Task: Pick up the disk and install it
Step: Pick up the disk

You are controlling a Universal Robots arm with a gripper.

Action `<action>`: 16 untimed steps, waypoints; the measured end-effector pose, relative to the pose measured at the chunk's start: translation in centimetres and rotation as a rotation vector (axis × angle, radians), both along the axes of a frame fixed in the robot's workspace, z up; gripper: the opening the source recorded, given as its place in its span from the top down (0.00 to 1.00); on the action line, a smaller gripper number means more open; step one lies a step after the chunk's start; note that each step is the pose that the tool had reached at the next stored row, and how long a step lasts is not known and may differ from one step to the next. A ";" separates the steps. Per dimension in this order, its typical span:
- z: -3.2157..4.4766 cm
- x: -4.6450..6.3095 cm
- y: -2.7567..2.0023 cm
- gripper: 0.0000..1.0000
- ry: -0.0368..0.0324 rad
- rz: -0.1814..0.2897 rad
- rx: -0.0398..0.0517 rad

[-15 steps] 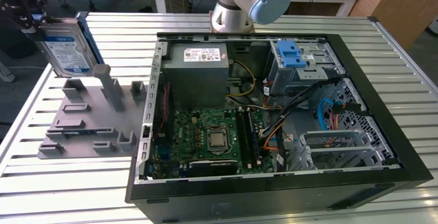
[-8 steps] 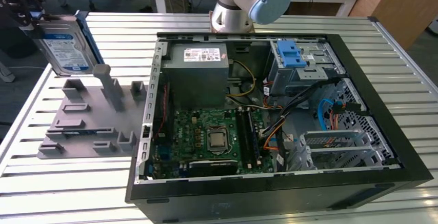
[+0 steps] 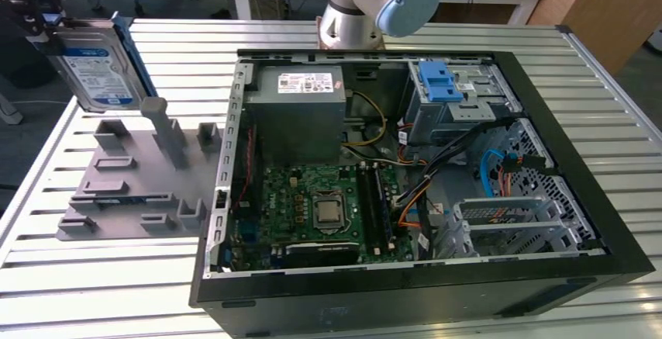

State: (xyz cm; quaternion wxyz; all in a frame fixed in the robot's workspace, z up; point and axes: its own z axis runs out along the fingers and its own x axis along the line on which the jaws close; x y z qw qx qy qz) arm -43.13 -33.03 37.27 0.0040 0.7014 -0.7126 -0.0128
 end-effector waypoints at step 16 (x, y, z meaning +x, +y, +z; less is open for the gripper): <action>1.08 0.0 0.00 0.64 0.0000 0.000 0.0000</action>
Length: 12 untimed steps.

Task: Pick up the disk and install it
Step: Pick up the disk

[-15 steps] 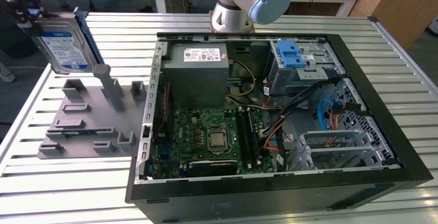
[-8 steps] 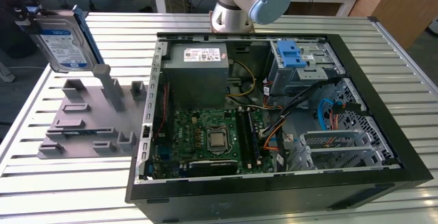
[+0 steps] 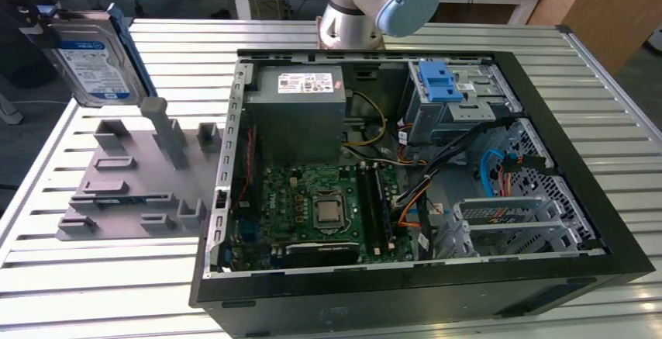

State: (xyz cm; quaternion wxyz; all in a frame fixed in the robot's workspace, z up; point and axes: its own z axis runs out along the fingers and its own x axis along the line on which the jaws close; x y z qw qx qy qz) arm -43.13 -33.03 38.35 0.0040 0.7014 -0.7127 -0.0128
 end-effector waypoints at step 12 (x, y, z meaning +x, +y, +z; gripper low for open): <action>0.83 0.0 0.00 0.64 0.0000 0.000 0.0000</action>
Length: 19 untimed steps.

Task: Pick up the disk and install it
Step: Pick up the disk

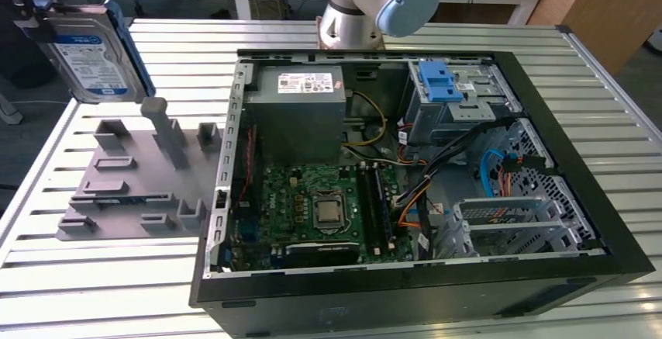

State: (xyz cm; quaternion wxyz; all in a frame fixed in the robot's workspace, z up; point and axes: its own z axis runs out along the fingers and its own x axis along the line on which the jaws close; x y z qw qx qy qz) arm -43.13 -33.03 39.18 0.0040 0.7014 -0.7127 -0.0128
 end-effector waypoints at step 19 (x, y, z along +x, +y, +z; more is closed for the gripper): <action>1.41 0.0 0.00 0.64 0.0001 0.000 0.0000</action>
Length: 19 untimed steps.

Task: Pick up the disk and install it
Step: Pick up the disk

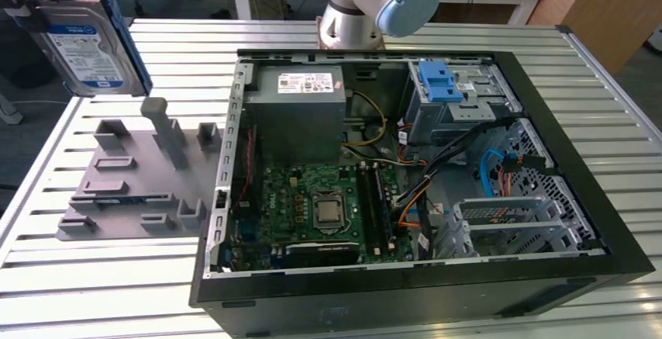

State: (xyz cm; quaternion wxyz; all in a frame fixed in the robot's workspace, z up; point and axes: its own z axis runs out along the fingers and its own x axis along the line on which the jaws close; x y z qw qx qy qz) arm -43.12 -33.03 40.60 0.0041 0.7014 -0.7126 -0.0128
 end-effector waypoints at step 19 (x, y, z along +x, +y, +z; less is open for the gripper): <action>2.27 0.0 0.01 0.64 -0.0002 0.000 0.0000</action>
